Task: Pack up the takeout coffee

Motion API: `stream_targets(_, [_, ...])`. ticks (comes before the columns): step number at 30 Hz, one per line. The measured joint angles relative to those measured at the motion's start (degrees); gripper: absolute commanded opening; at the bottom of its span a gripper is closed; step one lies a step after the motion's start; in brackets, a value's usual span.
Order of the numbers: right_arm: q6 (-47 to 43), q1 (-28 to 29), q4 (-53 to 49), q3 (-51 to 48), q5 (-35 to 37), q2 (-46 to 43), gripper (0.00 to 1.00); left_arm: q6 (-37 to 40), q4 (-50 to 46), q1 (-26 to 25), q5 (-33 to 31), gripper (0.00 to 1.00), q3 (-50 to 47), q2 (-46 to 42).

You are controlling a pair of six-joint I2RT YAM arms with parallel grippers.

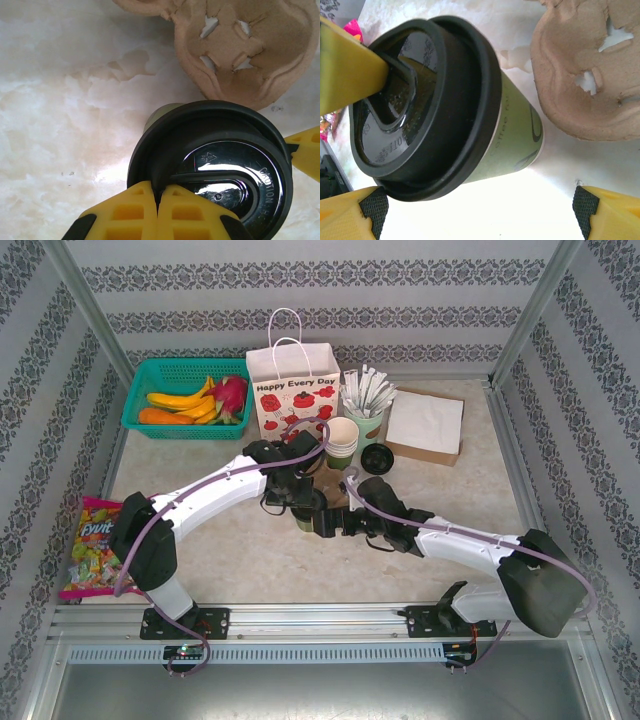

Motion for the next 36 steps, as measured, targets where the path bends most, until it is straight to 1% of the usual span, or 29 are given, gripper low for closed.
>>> stream_targets(9, [-1.0,1.8,1.6,0.2,0.0,1.0,0.97,-0.2,0.3,0.0,1.0,0.0,0.3,0.2])
stream_targets(18, [-1.1,1.8,3.0,0.3,1.8,1.2,0.97,-0.2,0.3,0.0,1.2,0.0,0.3,0.3])
stream_targets(24, [-1.2,2.5,6.4,0.3,2.0,4.7,0.96,-0.2,0.5,0.0,1.4,0.0,0.3,0.3])
stream_targets(27, [-1.0,2.6,5.9,-0.9,2.7,5.4,0.96,-0.2,1.0,0.0,1.7,0.0,0.3,0.4])
stream_targets(30, [-0.8,2.2,3.1,-2.0,3.5,3.7,0.97,-0.2,1.1,0.0,1.8,0.0,0.3,0.4])
stream_targets(36, [1.6,-0.6,1.5,-2.0,2.7,-6.4,0.96,-0.2,1.1,0.0,1.9,0.0,0.3,0.4])
